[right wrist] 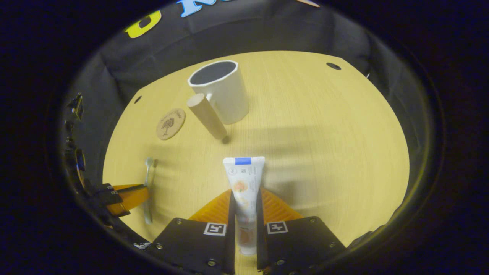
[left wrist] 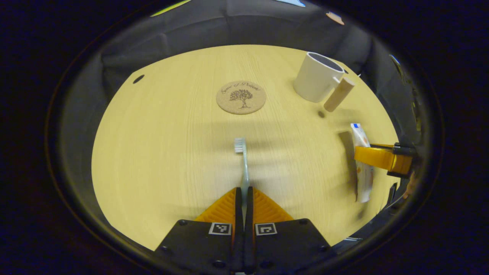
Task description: Put the toothbrush and toothpaste on the desktop into the cup, then pick up the cup and place it on the coaster on the desktop.
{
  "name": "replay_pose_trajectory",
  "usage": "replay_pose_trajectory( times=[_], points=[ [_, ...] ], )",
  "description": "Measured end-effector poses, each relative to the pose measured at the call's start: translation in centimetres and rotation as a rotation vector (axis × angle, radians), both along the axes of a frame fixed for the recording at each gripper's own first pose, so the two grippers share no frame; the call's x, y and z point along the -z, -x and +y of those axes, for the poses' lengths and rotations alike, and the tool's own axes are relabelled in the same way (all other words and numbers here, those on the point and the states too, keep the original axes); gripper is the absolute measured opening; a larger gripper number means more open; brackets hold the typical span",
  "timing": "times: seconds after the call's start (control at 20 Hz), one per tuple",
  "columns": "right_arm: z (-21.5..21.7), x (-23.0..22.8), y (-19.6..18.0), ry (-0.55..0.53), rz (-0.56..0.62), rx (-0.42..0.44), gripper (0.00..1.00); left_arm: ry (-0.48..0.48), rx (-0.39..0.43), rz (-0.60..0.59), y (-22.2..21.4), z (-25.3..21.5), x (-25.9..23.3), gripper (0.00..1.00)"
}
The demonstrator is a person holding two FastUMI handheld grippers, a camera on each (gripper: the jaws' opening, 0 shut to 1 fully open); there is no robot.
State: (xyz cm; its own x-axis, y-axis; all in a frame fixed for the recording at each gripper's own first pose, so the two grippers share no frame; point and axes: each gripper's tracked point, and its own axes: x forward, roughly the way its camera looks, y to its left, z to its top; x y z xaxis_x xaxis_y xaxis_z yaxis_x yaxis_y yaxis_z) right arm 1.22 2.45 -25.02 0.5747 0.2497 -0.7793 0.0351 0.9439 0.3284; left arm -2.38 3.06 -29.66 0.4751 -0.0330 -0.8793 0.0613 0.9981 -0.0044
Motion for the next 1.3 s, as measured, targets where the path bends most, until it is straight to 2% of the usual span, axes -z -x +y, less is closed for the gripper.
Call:
replay_pose_trajectory(
  times=[0.2,0.35,0.65,0.7,0.75,1.0,1.3],
  points=[
    [0.3,-1.9,0.2,-0.022,-0.106,-0.004,0.24,-0.002,0.011,-0.099,-0.6,-0.3,-2.1,0.08],
    [0.9,-3.6,0.6,-0.051,-0.168,-0.009,0.23,0.039,-0.007,-0.150,-1.0,-1.2,-3.3,0.08],
    [2.0,-10.1,-0.4,-0.098,-0.348,-0.023,0.23,0.101,-0.040,-0.240,-2.2,-1.5,-6.2,0.07],
    [2.2,-11.2,-0.9,-0.104,-0.380,-0.021,0.27,0.107,-0.048,-0.257,-2.7,-1.5,-6.7,0.08],
    [2.4,-12.7,-1.6,-0.113,-0.420,-0.020,0.23,0.111,-0.056,-0.278,-3.1,-1.3,-7.4,0.07],
    [2.6,-18.7,-5.4,-0.108,-0.598,-0.010,0.23,0.129,-0.082,-0.382,-5.7,-0.7,-10.2,0.08],
    [1.7,-21.3,-11.4,-0.093,-0.718,0.080,0.23,0.140,-0.089,-0.477,-8.4,-0.3,-13.1,0.08]
  ],
)
